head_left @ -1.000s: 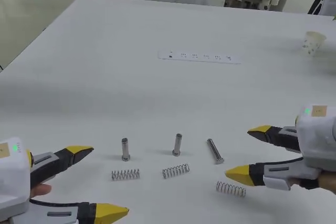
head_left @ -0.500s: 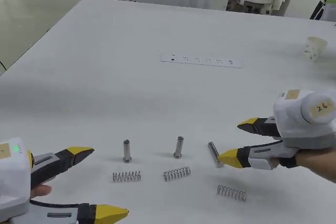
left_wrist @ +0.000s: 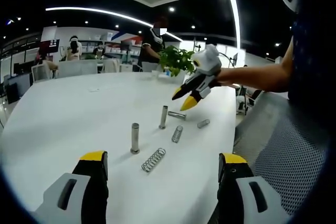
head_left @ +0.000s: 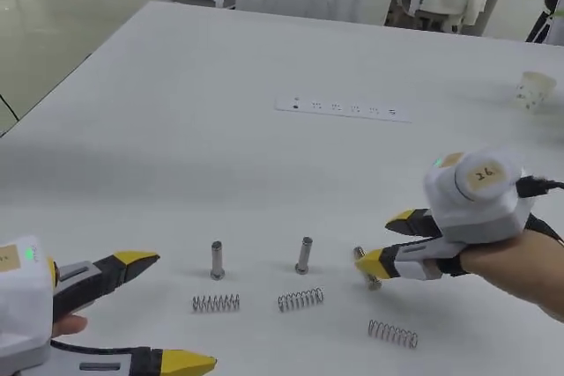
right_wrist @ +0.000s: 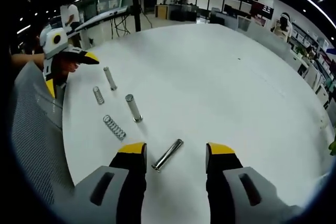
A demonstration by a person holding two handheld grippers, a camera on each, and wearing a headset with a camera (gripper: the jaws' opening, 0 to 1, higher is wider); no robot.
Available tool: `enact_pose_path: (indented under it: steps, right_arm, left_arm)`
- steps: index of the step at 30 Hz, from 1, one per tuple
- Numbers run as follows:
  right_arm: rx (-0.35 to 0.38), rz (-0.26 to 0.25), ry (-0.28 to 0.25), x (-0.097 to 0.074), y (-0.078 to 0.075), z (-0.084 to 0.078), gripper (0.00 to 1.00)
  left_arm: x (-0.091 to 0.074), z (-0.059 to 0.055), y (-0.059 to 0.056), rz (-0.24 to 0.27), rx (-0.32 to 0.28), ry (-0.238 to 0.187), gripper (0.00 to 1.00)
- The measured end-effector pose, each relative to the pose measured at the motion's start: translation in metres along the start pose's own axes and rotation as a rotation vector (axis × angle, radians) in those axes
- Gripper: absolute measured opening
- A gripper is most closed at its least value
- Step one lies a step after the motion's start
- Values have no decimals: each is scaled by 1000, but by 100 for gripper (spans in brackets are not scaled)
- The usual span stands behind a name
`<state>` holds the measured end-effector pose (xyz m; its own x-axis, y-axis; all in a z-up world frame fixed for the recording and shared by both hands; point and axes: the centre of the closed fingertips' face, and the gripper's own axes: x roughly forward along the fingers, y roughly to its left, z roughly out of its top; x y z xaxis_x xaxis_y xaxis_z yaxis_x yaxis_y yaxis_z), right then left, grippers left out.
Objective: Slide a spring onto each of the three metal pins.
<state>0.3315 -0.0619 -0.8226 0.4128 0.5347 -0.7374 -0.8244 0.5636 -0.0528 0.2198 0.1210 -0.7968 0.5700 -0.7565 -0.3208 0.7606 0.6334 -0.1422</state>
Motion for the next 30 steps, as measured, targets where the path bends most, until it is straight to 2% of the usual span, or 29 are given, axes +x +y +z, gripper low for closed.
enact_pose_path:
  steps: [5, 17, 30]
  right_arm:
    - [26, -11, 34, 8, 0, -4, 37]
    - [92, -36, 74, 19, -2, -6, 23]
    - [153, -65, 120, 27, -1, -11, 17]
  left_arm:
    - [1, 0, -1, -2, 0, 0, 84]
    - [1, -2, 0, -2, -3, -1, 83]
    - [2, -3, -2, -5, -1, 0, 82]
